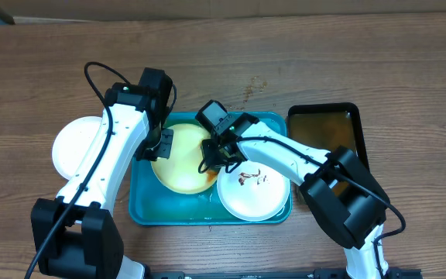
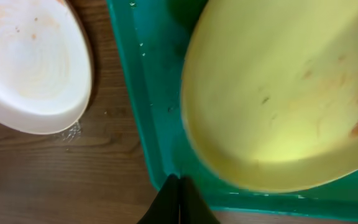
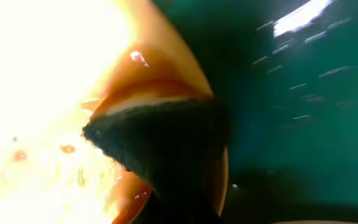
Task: Clean dirty plates on tray and stack at the side
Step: 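Scrub the tilted yellow plate again with the sponge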
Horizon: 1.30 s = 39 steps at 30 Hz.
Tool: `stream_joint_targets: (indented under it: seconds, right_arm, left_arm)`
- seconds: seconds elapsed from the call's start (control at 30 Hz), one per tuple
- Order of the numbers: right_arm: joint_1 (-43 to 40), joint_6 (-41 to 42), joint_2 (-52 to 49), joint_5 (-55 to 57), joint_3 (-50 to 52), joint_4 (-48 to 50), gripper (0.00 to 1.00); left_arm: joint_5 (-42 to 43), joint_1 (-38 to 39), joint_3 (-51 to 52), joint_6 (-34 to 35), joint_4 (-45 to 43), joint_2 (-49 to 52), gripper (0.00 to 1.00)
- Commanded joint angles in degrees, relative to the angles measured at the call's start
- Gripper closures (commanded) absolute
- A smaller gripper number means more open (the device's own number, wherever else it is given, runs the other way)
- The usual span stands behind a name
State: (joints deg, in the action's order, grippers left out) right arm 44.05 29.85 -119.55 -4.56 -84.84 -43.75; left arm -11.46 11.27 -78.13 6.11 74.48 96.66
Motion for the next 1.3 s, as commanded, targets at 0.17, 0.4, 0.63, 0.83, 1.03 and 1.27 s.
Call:
stream_joint_targets:
  seconds: [0.17, 0.4, 0.63, 0.83, 1.03, 1.27]
  right_arm:
    - [-1.3, -0.2, -0.8, 11.4, -3.8, -4.7, 0.96]
    - [-1.3, -0.2, -0.2, 11.4, -4.1, -5.0, 0.96]
    - [-1.3, -0.2, -0.2, 11.4, -4.1, -4.9, 0.96]
    - [-1.4, -0.2, -0.2, 11.4, -4.1, -4.6, 0.96]
    - [-1.4, -0.2, -0.2, 11.4, -4.1, -4.4, 0.96]
    - [-1.4, -0.2, -0.2, 11.4, -4.1, -4.4, 0.96]
  left_arm:
    - [-4.6, 0.0, 0.3, 3.0, 0.6, 0.1, 0.96]
    - [3.3, 0.0, 0.3, 3.3, -2.6, 0.1, 0.96]
    - [14.6, 0.0, 0.4, 3.3, -14.0, 0.3, 0.66]
    - [15.1, 0.0, 0.4, 3.3, -18.7, 3.0, 0.66]
    - [16.2, 0.0, 0.4, 3.3, -21.0, 9.1, 0.65]
    - [15.5, 0.0, 0.4, 3.1, -22.5, 16.7, 0.60]
